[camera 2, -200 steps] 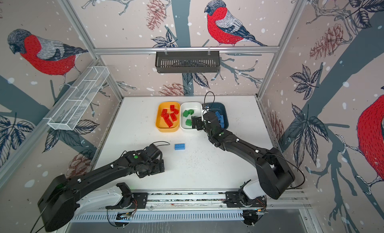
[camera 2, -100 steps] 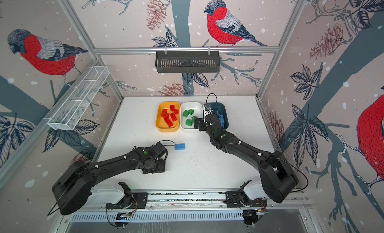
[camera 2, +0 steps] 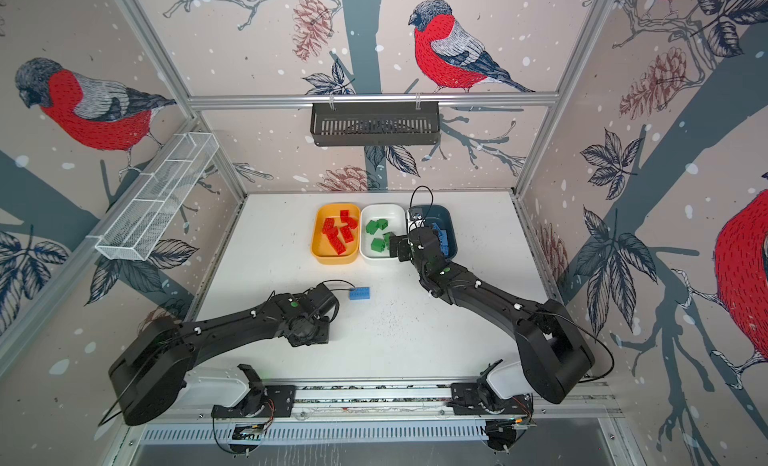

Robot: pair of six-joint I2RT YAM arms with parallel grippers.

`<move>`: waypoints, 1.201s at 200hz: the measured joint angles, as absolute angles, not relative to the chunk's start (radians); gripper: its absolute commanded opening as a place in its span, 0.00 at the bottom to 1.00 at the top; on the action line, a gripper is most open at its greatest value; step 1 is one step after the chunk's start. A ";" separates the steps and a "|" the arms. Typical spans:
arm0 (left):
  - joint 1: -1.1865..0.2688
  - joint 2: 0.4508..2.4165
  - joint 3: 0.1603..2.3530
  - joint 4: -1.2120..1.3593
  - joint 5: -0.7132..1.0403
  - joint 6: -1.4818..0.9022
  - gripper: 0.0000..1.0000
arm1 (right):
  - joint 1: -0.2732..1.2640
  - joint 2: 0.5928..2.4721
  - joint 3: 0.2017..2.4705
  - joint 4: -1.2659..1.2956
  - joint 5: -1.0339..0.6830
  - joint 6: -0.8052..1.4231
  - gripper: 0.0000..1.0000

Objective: Sort the legos into containers by color

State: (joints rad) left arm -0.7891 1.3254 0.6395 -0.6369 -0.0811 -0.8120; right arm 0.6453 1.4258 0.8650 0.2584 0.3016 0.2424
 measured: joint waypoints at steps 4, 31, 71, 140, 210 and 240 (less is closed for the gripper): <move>-0.789 1.323 0.644 -0.633 -0.083 -0.812 0.48 | 0.646 1.424 0.864 0.258 0.302 0.237 1.00; -0.789 1.317 0.696 -0.619 -0.122 -0.812 0.48 | 0.653 1.404 0.840 0.262 0.290 0.236 1.00; -0.763 1.324 0.840 -0.584 -0.218 -0.777 0.47 | 0.672 1.375 0.780 0.263 0.260 0.234 1.00; -0.555 1.452 1.021 -0.290 -0.265 -0.623 0.47 | 0.725 1.375 0.767 0.239 0.207 0.139 1.00; -0.419 1.849 1.350 -0.185 -0.262 -0.521 0.49 | 0.756 1.396 0.770 0.170 0.168 0.098 1.00; -0.396 2.008 1.540 -0.262 -0.259 -0.495 0.70 | 0.764 1.420 0.780 0.149 0.102 0.063 1.00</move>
